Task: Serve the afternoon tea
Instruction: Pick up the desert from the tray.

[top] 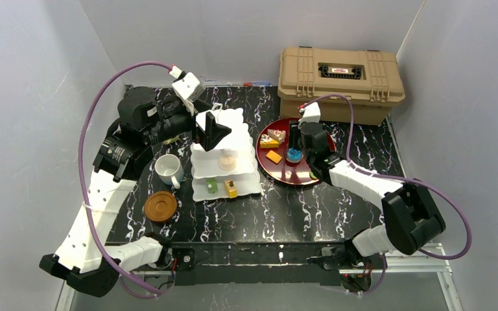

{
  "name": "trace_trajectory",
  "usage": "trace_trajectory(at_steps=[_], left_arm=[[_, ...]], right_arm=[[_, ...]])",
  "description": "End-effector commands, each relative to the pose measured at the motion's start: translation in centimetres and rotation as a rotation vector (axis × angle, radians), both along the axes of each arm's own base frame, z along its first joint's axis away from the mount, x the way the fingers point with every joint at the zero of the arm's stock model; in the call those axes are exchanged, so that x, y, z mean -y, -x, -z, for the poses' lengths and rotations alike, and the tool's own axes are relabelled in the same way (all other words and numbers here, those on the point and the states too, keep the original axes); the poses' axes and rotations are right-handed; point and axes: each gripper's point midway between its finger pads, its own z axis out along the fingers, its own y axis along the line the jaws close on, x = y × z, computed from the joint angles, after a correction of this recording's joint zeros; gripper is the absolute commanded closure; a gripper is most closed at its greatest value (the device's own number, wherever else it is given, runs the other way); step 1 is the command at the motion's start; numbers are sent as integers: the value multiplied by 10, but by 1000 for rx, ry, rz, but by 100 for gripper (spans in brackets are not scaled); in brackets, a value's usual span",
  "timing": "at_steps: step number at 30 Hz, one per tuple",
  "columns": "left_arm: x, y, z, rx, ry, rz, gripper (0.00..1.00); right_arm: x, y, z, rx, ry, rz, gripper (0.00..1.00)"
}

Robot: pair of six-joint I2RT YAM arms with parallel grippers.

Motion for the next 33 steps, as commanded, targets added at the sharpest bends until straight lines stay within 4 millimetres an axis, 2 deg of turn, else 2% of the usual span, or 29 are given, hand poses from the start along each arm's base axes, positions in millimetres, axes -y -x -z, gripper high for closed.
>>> trace_trajectory(at_steps=[1,6,13,19,24,29,33], left_arm=[[-4,9,-21,48,20,2,2],[-10,5,-19,52,4,-39,2],[-27,-19,-23,49,-3,-176,2],[-61,-55,-32,-21,20,-350,2],[-74,-60,-42,-4,36,-391,2],[-75,-60,-39,-39,53,-406,2],[-74,-60,-36,-54,52,-399,2]], right_arm=[[-3,-4,-52,115,-45,-19,66],[-7,0,-91,180,-64,-67,69],[-13,12,-131,227,-95,-135,71],[-26,33,-179,254,-139,-236,75],[-42,53,-218,265,-175,-334,76],[-71,74,-226,245,-213,-431,76],[-96,80,-226,250,-256,-470,76]])
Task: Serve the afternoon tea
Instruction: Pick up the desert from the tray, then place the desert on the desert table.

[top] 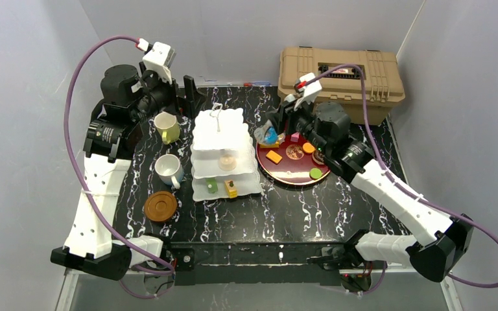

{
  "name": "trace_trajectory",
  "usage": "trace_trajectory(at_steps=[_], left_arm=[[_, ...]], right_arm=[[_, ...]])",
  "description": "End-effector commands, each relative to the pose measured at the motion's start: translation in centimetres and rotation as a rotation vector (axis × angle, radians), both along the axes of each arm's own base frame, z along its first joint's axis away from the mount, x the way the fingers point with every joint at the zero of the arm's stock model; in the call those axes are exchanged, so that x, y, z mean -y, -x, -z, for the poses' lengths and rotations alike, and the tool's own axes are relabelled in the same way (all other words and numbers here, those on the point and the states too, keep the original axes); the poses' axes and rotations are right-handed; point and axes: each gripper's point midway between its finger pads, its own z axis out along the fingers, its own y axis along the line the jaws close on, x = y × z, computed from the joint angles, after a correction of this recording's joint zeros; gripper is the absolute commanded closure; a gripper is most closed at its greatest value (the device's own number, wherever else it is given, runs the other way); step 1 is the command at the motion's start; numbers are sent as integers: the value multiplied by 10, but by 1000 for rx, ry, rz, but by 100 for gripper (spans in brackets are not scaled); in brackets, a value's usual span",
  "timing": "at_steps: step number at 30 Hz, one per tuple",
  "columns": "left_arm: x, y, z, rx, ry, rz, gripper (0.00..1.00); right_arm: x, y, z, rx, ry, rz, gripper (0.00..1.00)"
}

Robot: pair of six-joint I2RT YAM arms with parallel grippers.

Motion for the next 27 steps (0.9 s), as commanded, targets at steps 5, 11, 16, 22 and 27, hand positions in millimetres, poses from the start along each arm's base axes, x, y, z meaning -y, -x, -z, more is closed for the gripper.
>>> trace_trajectory(at_steps=[5,11,16,22,27], left_arm=[[-3,8,-8,2,11,0,2],[-1,10,-6,4,10,15,2],[2,12,-5,-7,18,30,2],[2,13,0,-27,15,28,2],[3,12,-1,-35,21,29,2]], right_arm=[[-40,11,-19,42,-130,-88,76],[-56,13,-12,47,-169,-128,76],[-64,10,-5,56,-185,-132,76],[-72,7,-7,75,-211,-141,75],[-78,4,-6,82,-222,-145,75]])
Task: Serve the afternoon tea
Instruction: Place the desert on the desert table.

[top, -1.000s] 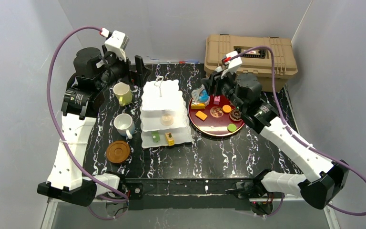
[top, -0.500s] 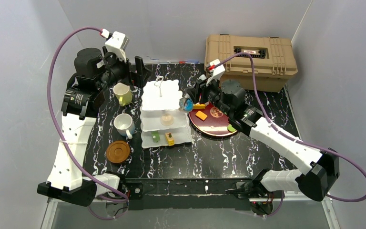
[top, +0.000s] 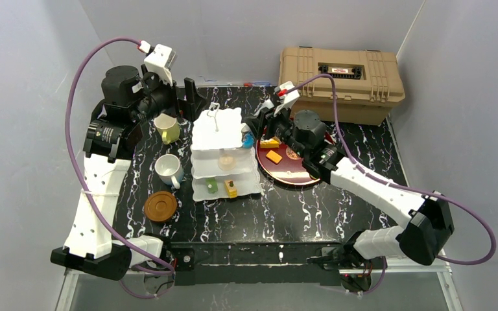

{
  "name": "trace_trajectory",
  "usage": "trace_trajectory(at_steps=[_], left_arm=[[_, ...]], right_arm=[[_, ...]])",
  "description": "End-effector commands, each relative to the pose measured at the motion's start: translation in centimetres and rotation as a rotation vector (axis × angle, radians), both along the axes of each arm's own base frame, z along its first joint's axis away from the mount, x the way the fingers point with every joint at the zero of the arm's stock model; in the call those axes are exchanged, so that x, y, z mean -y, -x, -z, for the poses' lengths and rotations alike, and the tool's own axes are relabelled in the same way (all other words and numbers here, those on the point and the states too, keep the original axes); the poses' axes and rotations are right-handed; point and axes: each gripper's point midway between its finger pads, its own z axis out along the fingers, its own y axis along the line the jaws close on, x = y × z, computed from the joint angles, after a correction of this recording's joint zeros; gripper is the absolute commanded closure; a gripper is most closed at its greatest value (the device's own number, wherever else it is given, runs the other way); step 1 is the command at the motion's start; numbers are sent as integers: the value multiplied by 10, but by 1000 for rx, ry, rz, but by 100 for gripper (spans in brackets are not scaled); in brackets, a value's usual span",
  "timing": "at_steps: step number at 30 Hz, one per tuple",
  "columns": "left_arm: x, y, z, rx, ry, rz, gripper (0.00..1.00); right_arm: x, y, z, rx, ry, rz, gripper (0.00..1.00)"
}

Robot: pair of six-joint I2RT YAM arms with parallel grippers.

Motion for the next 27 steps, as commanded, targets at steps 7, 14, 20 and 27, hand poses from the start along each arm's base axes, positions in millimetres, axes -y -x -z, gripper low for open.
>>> trace_trajectory(at_steps=[7,14,20,27], left_arm=[[0,9,-11,15,14,13,2],[1,10,-9,14,16,21,2],[3,9,-8,6,24,25,2],[2,11,-11,17,28,26,2]], right_arm=[[-10,-3,-24,86,-103,-4,75],[-9,-2,-24,95,-116,-8,74],[-7,1,-15,83,-117,-11,68],[-4,4,-9,79,-125,-7,55]])
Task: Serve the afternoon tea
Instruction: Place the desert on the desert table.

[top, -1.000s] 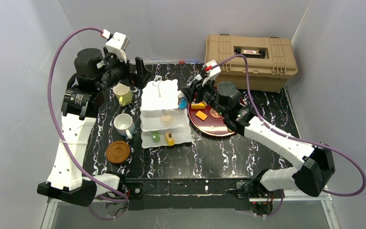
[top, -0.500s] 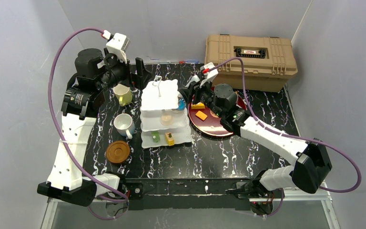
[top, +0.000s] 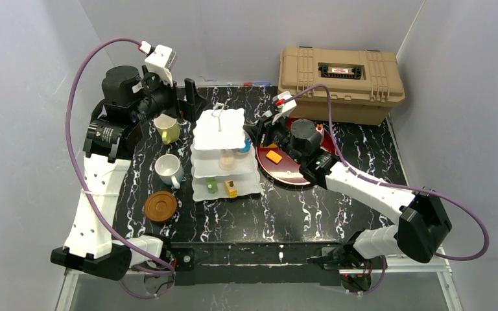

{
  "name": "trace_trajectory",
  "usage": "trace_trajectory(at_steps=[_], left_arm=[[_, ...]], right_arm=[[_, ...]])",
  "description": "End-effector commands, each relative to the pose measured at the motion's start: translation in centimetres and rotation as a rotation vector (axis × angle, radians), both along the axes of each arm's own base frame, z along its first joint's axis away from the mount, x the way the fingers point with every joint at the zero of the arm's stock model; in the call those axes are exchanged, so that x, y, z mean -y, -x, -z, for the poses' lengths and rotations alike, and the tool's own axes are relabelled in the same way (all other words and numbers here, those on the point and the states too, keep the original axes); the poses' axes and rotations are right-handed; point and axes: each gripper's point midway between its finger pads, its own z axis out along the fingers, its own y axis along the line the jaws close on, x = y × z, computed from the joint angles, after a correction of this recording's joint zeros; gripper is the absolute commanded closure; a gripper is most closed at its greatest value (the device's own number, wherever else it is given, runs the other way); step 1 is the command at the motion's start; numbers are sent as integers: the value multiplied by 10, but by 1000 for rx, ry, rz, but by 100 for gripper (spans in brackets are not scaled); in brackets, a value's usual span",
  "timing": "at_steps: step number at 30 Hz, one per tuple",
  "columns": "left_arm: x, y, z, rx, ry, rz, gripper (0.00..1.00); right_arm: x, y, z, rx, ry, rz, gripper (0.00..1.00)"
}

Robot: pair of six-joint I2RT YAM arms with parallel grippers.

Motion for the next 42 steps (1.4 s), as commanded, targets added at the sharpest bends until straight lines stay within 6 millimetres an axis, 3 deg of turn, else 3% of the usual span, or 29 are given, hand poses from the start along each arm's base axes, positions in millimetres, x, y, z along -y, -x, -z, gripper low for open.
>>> trace_trajectory(at_steps=[1,13,22,27,42], left_arm=[[0,9,-14,34,23,14,2],[3,10,-14,35,31,26,2],[1,10,-14,42,25,21,2],[0,10,-13,45,21,19,2],[1,9,-13,49,28,21,2]], right_arm=[[4,6,-45,89,-120,0,53],[10,14,-57,109,-131,-8,39],[4,14,-40,69,-120,-29,37],[2,14,-33,54,-116,-31,42],[21,14,-77,120,-163,29,64]])
